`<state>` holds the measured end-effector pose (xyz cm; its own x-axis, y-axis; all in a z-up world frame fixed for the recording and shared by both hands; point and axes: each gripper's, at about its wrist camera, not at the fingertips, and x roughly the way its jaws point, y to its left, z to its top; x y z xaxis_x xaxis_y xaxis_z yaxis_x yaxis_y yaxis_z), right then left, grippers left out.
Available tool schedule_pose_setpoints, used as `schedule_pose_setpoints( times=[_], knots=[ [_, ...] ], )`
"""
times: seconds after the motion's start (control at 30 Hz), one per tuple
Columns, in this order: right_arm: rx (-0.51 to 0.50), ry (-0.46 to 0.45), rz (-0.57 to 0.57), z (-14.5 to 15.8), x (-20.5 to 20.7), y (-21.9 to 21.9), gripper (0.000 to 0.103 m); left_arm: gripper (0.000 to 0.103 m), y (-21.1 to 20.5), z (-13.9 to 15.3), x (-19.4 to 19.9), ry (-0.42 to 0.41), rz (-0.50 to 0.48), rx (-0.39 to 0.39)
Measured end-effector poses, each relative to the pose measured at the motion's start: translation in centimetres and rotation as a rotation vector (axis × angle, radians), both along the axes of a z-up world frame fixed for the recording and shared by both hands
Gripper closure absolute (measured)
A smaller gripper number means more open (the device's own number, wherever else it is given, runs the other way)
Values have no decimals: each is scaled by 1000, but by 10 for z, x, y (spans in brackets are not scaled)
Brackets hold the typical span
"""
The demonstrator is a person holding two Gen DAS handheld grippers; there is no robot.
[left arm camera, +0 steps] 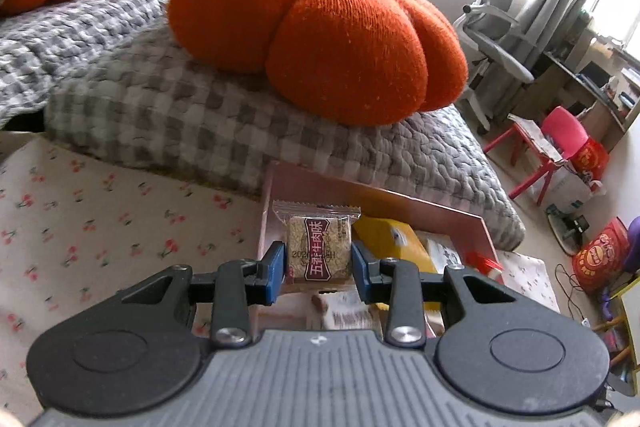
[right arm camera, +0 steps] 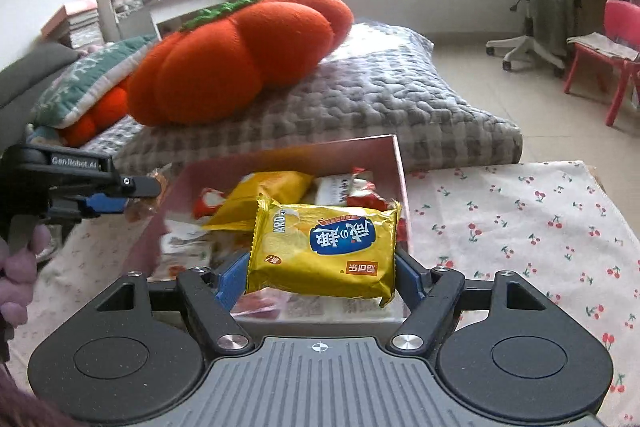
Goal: Organize snacks
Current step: 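Carry the cake and chip bag into the box and open both grippers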
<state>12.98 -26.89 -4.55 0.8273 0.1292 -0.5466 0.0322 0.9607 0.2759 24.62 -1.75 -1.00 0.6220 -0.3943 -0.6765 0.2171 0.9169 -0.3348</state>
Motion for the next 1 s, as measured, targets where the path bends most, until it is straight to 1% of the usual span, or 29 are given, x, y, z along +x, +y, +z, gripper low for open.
schedule_pose_setpoints(
  times=[0.2,0.43,0.5,0.57,0.6,0.63,0.7,0.73,0.77,0.87,0.93,1.0],
  knots=[
    [-5,-10,-17,-3,18,-5,27,70,-18,-7,13,-12,-14,78],
    [-30,-7,-11,-3,32,-3,25,71,-30,-10,17,-35,-34,105],
    [-41,-8,-11,-1,35,-1,25,71,-30,-10,20,-37,-33,100],
    [-60,-10,-3,0,36,2,25,68,-28,-9,21,-43,-32,98],
    [-68,-10,4,0,36,3,25,66,-27,-8,21,-47,-31,99],
    [-76,-11,10,1,37,5,25,61,-27,-8,22,-47,-31,102],
    [-85,-20,17,4,35,7,19,54,-27,-7,20,-51,-39,113],
    [-88,-24,16,6,34,8,14,47,-27,-6,19,-55,-42,120],
    [-90,-29,14,9,33,9,12,40,-27,-5,17,-59,-46,129],
    [-97,-31,18,16,29,10,10,28,-26,-1,10,-75,-51,140],
    [-107,-30,15,20,26,11,9,23,-24,1,6,-76,-53,143],
    [-114,-32,11,25,21,11,9,20,-21,5,0,-73,-53,141]
  ],
)
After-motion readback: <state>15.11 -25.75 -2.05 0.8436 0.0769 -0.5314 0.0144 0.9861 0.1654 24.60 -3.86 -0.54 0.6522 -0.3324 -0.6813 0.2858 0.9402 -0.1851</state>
